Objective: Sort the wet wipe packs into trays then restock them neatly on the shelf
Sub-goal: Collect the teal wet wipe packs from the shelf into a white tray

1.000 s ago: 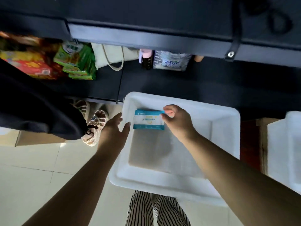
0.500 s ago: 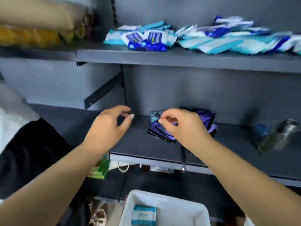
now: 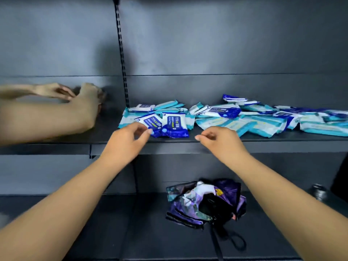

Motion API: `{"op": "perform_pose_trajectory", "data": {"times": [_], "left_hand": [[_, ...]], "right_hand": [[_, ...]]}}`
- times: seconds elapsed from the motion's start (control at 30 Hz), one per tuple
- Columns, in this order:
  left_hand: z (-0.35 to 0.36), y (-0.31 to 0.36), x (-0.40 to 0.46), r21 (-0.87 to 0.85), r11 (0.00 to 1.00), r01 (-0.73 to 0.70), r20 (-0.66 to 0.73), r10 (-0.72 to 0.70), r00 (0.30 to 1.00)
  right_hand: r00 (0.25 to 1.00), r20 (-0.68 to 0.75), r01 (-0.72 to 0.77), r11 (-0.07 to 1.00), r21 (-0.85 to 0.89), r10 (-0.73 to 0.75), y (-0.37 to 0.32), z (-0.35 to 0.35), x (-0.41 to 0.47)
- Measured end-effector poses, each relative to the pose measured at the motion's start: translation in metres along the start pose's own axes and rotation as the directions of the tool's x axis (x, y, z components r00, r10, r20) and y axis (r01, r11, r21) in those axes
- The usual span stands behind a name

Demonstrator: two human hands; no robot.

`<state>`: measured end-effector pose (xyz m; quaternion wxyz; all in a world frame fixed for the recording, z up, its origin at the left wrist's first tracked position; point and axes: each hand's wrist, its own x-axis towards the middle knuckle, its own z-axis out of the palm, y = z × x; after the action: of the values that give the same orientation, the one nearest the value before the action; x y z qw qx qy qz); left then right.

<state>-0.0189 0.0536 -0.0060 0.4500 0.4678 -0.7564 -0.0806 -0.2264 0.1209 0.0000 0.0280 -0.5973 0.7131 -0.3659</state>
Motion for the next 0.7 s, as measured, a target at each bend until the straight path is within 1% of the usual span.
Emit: {"op": "perform_pose_trajectory", "data": {"times": [0.07,0.1,0.13,0.2,0.27,0.33,0.4,0.43,0.5,0.57,0.6,0.67,0.7], "left_hand": [[0.008,-0.013,0.022,-0.004,1.0,0.013,0.054,-0.012,0.998],[0.012,-0.019,0.033,-0.007,1.0,0.015,0.075,-0.015,0.997],[0.016,-0.026,0.042,-0.01,1.0,0.014,0.09,-0.013,0.996],[0.023,-0.037,0.054,-0.024,1.0,0.011,0.108,-0.008,0.994],[0.033,-0.047,0.063,-0.073,0.997,0.019,0.113,-0.01,0.994],[0.043,-0.051,0.066,-0.056,0.998,0.039,0.105,-0.033,0.994],[0.049,-0.052,0.065,0.027,1.0,-0.007,0.058,0.005,0.998],[0.051,-0.05,0.065,0.039,0.999,-0.023,0.028,0.022,0.999],[0.05,-0.042,0.063,-0.024,1.0,-0.013,-0.008,0.013,1.0],[0.052,-0.031,0.063,-0.133,0.991,-0.023,-0.023,0.021,1.0],[0.055,-0.021,0.062,-0.156,0.987,-0.046,-0.011,0.044,0.999],[0.069,0.004,0.064,-0.179,0.978,-0.107,0.057,0.119,0.991],[0.079,0.018,0.066,-0.192,0.975,-0.116,0.119,0.14,0.983]], "right_hand": [[0.989,-0.034,-0.148,0.989,-0.016,0.147,0.008,-0.001,0.028],[0.971,-0.062,-0.231,0.973,-0.024,0.23,0.013,-0.003,0.042],[0.945,-0.1,-0.317,0.948,-0.032,0.313,0.019,-0.007,0.055],[0.868,-0.173,-0.478,0.878,-0.038,0.465,0.033,-0.019,0.074],[0.787,-0.16,-0.609,0.791,-0.052,0.596,0.048,-0.027,0.087],[0.734,-0.11,-0.679,0.728,-0.093,0.671,0.058,-0.028,0.095],[0.702,-0.112,-0.712,0.696,-0.096,0.703,0.066,-0.019,0.104],[0.687,-0.118,-0.726,0.684,-0.071,0.717,0.069,-0.015,0.109],[0.679,-0.104,-0.727,0.685,0.042,0.727,0.073,-0.012,0.114],[0.717,-0.118,-0.648,0.719,0.25,0.687,0.078,-0.015,0.114],[0.738,-0.143,-0.586,0.732,0.348,0.659,0.079,-0.018,0.11],[0.761,-0.201,-0.459,0.73,0.506,0.617,0.083,-0.021,0.098],[0.774,-0.215,-0.393,0.719,0.573,0.595,0.086,-0.021,0.093]]}}
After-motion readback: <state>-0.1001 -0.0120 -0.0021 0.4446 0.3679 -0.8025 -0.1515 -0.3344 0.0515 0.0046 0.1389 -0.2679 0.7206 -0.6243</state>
